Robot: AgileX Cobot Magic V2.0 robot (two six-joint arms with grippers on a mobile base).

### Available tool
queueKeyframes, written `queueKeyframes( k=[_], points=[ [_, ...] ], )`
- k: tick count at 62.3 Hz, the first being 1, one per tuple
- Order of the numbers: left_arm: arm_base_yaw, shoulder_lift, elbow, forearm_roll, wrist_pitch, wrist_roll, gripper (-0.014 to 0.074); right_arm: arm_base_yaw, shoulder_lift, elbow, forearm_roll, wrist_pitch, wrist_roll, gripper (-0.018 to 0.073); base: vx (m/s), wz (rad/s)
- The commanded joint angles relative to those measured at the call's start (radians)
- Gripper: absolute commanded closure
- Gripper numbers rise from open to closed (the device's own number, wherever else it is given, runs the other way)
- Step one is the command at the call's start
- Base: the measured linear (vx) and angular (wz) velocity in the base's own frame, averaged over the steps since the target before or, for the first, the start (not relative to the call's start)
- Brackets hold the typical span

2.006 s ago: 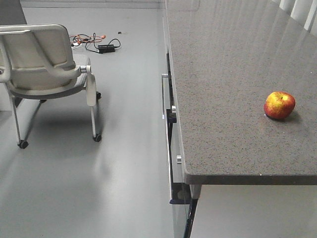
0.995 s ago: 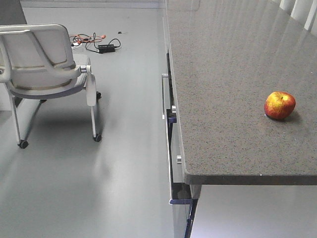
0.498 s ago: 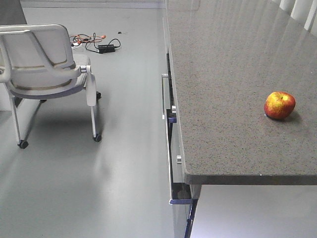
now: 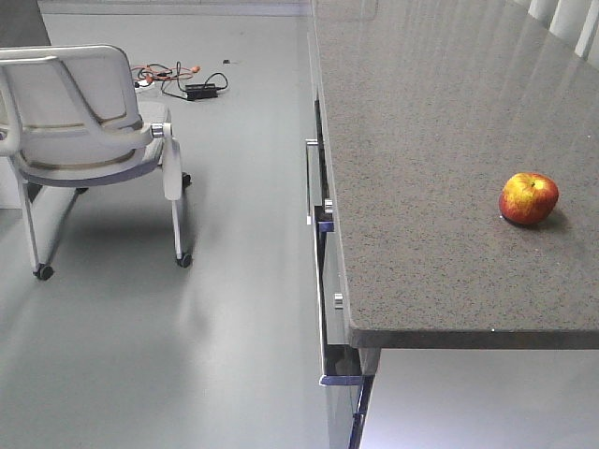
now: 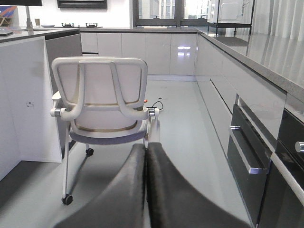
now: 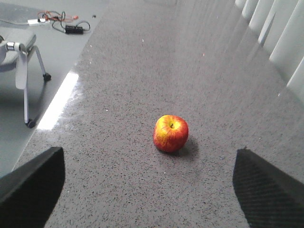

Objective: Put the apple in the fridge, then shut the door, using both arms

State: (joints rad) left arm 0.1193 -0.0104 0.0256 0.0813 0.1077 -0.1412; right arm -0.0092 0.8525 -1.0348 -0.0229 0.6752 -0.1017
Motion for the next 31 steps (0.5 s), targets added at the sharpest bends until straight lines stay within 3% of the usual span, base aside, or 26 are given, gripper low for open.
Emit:
queueKeyframes(
  k=[1, 23, 31],
  points=[
    [0.001, -0.016, 0.028, -0.005, -0.079, -0.006, 0.0603, 0.0, 0.134, -0.125, -0.063, -0.037, 0.073, -0.015, 0.0, 0.0],
    [0.001, -0.016, 0.028, -0.005, -0.079, -0.006, 0.0603, -0.003, 0.656, -0.668, -0.102, 0.284, 0.092, -0.0125, 0.0, 0.0],
    [0.001, -0.016, 0.028, -0.005, -0.079, -0.006, 0.0603, -0.047, 0.814, -0.84, -0.071, 0.379, 0.089, -0.012, 0.0, 0.0]
  ],
)
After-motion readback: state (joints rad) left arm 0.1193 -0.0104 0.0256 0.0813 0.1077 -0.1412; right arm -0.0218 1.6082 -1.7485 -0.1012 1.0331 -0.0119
